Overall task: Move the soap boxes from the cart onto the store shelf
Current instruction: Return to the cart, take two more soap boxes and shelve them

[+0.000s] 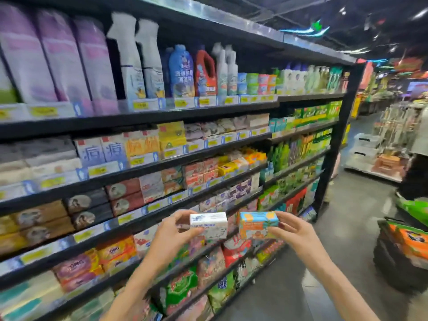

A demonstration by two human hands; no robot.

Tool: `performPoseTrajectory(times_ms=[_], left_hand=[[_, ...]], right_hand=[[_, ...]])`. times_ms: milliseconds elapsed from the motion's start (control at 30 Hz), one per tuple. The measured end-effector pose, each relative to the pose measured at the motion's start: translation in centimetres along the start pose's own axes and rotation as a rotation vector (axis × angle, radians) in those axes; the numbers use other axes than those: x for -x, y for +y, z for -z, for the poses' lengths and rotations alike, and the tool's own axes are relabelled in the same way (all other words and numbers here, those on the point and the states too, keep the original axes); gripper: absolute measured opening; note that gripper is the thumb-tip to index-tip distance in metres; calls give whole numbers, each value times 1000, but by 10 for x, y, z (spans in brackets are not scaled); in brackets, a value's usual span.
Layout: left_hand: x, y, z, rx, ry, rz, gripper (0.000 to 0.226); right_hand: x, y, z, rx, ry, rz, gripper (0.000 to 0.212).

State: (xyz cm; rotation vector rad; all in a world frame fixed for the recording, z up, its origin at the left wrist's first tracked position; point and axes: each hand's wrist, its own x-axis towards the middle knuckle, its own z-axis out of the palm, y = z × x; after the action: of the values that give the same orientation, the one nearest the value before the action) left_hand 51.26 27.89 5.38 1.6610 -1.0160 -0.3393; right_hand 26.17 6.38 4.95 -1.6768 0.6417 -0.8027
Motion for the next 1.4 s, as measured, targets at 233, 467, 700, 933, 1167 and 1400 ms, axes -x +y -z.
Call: performPoseTrajectory(times_ms=[233, 467, 700, 933, 1167, 1400], left_hand=[[-66, -51, 37, -57, 202, 85, 35], [-121, -87, 67, -165, 389, 176, 33], [-156, -110, 78, -271, 516, 312, 37], [-177, -135, 80, -311, 689, 456, 52], [-183, -158, 77, -445, 688, 548, 58], [-182, -158, 66, -634, 760, 510, 42]], right_hand=[[-143, 22, -65, -9, -219, 34, 46], [-249, 30, -131, -23, -428, 85, 46], [-310, 39, -171, -23, -567, 110, 36], [-349, 51, -189, 32, -646, 131, 53], [-357, 63, -204, 58, -674, 116, 49], [-362, 79, -224, 54, -645, 58, 56]])
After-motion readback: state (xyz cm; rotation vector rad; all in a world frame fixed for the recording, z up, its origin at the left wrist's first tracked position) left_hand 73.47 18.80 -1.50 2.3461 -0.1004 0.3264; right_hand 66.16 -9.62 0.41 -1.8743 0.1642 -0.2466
